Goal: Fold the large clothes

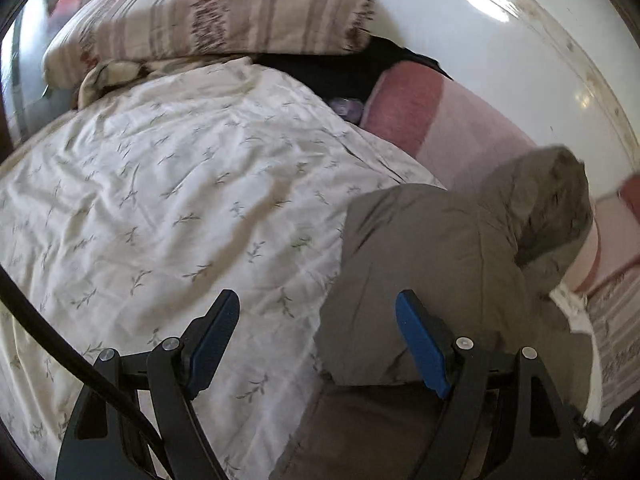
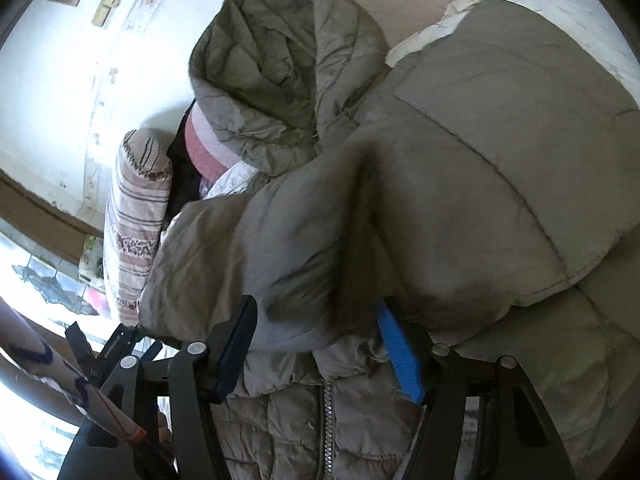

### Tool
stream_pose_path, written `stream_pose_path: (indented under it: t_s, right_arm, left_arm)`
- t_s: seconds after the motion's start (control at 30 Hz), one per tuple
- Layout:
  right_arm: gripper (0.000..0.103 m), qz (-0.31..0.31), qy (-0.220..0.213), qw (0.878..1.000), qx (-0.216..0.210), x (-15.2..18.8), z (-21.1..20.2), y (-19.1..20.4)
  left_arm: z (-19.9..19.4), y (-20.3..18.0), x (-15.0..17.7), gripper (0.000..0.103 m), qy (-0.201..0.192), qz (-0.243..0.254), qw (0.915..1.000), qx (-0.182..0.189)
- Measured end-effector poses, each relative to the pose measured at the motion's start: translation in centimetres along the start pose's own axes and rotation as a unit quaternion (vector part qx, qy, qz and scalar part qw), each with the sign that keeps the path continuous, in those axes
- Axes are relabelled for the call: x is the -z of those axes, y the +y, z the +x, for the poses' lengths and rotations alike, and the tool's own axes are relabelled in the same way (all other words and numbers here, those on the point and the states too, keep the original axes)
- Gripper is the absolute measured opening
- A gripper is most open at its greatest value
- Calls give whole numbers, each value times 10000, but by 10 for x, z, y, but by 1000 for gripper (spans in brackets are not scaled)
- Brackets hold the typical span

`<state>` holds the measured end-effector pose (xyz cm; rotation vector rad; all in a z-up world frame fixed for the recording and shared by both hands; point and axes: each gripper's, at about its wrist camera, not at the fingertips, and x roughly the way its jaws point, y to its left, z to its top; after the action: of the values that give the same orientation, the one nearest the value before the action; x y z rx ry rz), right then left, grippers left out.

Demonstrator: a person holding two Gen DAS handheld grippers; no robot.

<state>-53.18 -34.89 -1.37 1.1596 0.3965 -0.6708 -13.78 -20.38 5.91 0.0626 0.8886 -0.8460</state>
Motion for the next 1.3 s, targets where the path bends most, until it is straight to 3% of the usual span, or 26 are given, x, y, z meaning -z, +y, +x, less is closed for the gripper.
stream_pose_path:
  t_s: [0.07, 0.13, 0.3, 0.37, 0.47, 0.53, 0.63, 0.8, 0.9, 1.0, 1.03, 1.13, 1.23, 1.3]
  right_arm:
    - [30, -130, 52, 9999, -82, 1, 5, 6]
    - [20, -297, -41, 9995, -20, 2, 2, 11]
    - [17, -480, -455, 9968, 453, -8, -17, 13]
    - [17, -558, -688, 9926, 828, -14, -28, 13]
    - [17, -684, -1115, 9749, 1801, -23, -43, 13]
    - [17, -756, -1137, 9647, 2252, -26, -44, 9]
    - [17, -426, -704, 9678, 2377, -27, -27, -10]
    - [17, -193, -475, 9692, 2410, -31, -13, -25]
    - [17, -165, -483, 9691, 2411, -30, -12, -27]
    - [23, -174, -500, 9692, 2407, -32, -15, -24]
    - [29, -194, -518, 9680, 2446, -33, -17, -20]
    - [53, -222, -769, 9625, 2592, -31, -35, -12]
    - [54, -364, -1338, 9409, 3088, -32, -58, 1]
    - [54, -464, -1698, 9317, 3176, -31, -69, 7]
  left_arm:
    - [1, -5, 2, 80, -55, 187, 9998, -77]
    - [1, -8, 3, 80, -103, 262, 9995, -147]
    - [3, -8, 3, 80, -1, 203, 9998, -67]
    - [5, -9, 3, 80, 12, 205, 9998, -60]
    - [5, -15, 6, 80, 23, 294, 9996, -37]
    - [7, -22, 10, 80, 71, 416, 9991, -32]
    - [18, -39, 21, 80, 265, 745, 9969, -33]
    - [37, -65, 42, 80, 500, 1521, 9853, -599]
    - [39, -65, 45, 82, 498, 1553, 9842, -686]
    - [38, -62, 44, 82, 522, 1510, 9850, -652]
    - [37, -62, 43, 82, 513, 1512, 9850, -656]
    - [25, -64, 37, 82, 289, 1534, 9851, -726]
    - [3, -67, 30, 82, -99, 1454, 9875, -608]
    - [-7, -70, 28, 82, -291, 1404, 9884, -494]
